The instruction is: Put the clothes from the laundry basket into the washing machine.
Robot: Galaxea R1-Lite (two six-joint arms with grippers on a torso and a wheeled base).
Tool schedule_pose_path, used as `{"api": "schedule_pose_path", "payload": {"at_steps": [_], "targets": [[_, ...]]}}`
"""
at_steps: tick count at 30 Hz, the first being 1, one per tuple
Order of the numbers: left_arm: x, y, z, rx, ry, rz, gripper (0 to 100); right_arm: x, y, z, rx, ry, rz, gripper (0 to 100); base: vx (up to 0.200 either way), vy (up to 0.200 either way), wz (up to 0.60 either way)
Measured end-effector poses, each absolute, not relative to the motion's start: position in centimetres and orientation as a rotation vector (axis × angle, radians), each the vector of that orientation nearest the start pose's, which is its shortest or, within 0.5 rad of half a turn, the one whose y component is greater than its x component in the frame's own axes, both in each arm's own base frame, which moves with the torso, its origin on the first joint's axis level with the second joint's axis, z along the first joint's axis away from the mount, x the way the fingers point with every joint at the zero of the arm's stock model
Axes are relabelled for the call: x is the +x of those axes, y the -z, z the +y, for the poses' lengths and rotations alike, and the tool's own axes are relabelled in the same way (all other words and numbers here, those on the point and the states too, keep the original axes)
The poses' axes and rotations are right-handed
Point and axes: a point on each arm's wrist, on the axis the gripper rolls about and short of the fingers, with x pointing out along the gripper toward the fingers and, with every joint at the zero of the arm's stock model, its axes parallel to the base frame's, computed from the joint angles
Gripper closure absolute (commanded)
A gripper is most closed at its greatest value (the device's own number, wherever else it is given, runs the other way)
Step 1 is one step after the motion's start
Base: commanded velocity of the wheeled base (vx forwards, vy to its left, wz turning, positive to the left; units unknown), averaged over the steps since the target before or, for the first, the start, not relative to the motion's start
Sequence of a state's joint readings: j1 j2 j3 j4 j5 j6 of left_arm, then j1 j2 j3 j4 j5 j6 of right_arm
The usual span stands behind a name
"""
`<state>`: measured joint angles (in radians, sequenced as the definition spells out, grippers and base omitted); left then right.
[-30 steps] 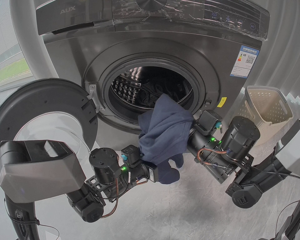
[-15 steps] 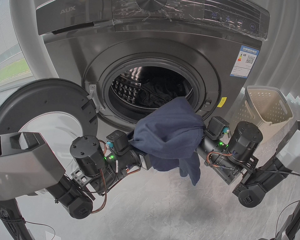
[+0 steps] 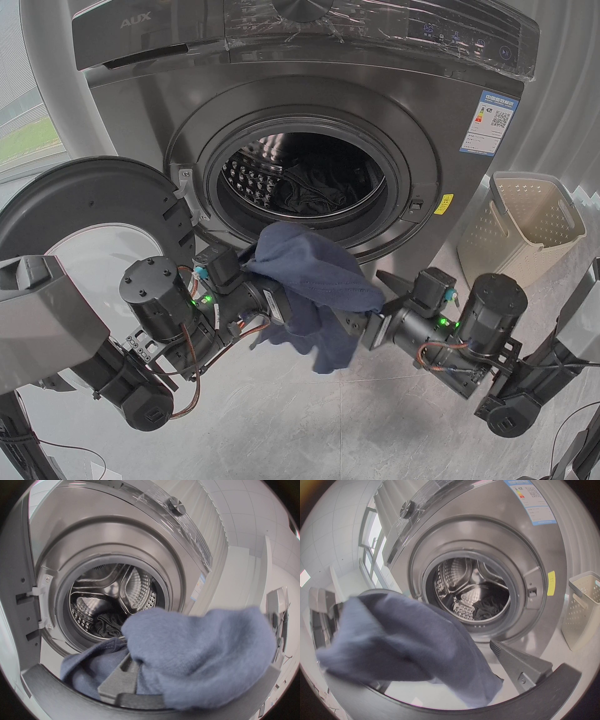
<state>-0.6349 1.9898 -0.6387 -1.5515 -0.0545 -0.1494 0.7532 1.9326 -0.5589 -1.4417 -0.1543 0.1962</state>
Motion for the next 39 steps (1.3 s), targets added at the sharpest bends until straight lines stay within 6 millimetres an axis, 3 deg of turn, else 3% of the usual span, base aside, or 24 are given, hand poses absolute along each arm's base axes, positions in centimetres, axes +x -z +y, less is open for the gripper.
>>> {"api": "schedule_pose_path", "payload": {"at_steps": [6,11,18,24,30,39], "targets": [[26.1,-15.7,-18.5,-0.266,0.675,-0.168,100,20.7,-10.7,19.5,0.136,-0.651,0.116,0,0.000,0.000,0.00],[24.3,-17.1,-16.4,-0.302,0.641,-0.185,100,19.2,-10.4,18.2,0.127,-0.678,0.127,0,0.000,0.000,0.00],[21.9,-16.9,-14.5,-0.254,0.626,-0.164,100,20.8,-11.2,16.1,0.152,-0.584,0.071,0,0.000,0.000,0.00],[21.1,-16.5,-13.9,-0.223,0.629,-0.147,100,22.1,-11.0,14.7,0.156,-0.508,0.066,0,0.000,0.000,0.00],[20.9,-16.1,-13.8,-0.201,0.636,-0.136,100,22.3,-10.9,14.4,0.155,-0.495,0.071,0,0.000,0.000,0.00],[20.7,-15.4,-14.3,-0.160,0.658,-0.116,100,22.2,-10.8,14.5,0.153,-0.487,0.074,0,0.200,0.000,0.00]]}}
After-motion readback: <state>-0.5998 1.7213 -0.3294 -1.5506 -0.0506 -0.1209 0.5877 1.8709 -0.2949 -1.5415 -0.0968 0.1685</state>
